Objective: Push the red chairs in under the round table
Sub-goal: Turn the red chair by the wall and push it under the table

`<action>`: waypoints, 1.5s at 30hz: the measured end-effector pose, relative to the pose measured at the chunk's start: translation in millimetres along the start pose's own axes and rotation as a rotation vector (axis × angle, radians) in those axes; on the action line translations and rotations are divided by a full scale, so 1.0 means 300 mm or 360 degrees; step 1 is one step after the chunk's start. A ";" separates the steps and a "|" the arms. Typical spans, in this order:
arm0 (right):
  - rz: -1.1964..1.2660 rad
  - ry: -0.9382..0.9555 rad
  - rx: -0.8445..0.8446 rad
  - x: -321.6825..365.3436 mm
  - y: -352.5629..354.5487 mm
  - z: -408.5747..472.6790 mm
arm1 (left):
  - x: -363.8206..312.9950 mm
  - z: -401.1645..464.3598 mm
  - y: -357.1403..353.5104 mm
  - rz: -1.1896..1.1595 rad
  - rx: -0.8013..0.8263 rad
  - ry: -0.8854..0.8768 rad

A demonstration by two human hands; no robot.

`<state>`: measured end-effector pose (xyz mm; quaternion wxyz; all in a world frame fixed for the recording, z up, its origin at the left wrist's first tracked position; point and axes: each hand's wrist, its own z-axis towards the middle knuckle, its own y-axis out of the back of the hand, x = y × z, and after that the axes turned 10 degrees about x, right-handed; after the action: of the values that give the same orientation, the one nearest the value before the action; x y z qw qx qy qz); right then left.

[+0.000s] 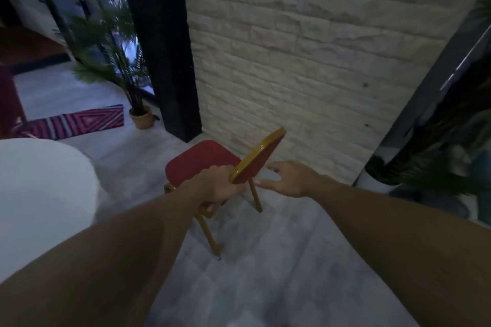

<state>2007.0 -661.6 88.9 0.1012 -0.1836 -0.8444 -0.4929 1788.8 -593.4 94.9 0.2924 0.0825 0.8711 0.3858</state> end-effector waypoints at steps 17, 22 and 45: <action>-0.0156 0.0367 0.0136 -0.486 0.410 0.600 | -0.127 0.685 0.057 -0.0120 -0.0073 0.0443; -0.0328 0.0308 0.0255 -0.509 0.444 0.828 | -0.096 0.843 0.069 -0.0235 0.0022 0.0501; -0.1021 0.1219 0.0835 -0.471 0.435 1.263 | -0.146 0.966 0.063 -0.0547 0.0010 0.0767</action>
<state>2193.3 -303.4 -44.0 0.2878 0.3058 -0.8552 -0.3038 1989.0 -415.7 -25.8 0.1380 -0.1592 0.9179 0.3364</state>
